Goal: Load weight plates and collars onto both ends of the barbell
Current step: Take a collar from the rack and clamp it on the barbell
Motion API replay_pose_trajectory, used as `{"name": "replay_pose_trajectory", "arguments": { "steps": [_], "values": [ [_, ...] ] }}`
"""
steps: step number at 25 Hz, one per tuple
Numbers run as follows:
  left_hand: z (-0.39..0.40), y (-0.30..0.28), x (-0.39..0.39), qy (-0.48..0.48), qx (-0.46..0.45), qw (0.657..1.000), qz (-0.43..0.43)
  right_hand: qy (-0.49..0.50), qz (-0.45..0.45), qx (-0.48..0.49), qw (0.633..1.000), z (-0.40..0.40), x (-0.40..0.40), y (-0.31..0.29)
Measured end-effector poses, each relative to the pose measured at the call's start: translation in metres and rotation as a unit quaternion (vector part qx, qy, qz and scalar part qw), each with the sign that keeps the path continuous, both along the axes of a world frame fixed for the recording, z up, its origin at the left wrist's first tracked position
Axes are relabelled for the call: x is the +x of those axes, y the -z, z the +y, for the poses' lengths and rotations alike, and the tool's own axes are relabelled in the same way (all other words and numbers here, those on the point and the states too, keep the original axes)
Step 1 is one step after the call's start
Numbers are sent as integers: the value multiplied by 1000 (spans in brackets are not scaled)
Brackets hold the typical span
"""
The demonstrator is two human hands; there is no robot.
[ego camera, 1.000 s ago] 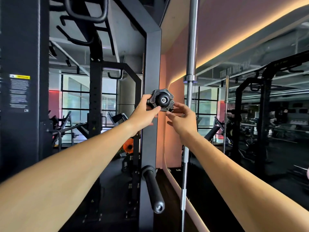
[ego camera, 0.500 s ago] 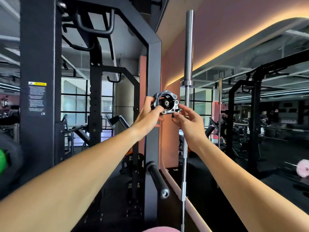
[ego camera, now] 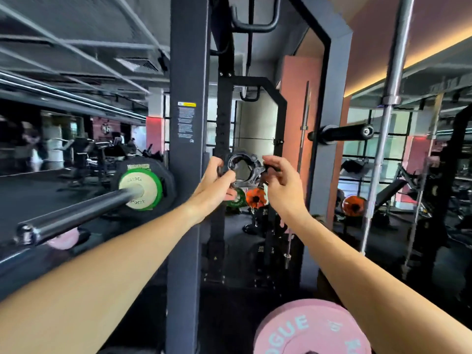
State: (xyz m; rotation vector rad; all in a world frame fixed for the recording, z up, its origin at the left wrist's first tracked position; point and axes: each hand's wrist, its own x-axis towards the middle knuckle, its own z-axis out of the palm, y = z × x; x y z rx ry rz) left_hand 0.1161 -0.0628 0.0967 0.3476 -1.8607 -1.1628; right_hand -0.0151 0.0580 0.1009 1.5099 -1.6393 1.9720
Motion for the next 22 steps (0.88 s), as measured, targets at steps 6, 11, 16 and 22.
{"name": "replay_pose_trajectory", "arguments": {
  "steps": [6, 11, 16, 22],
  "values": [
    [-25, 21, 132, -102, 49, 994, 11, -225, -201, 27, 953, -69, 112, 3],
    [-19, 22, 214, -187, 43, 981, 9, -358, -206, 96, 906, -103, 180, 5],
    [-23, 31, 274, -319, 72, 944, -45, -372, -160, 111, 908, -129, 226, 14],
    [-39, 60, 322, -389, 46, 918, -59, -388, -152, 169, 893, -151, 272, 34]
  ]
}}
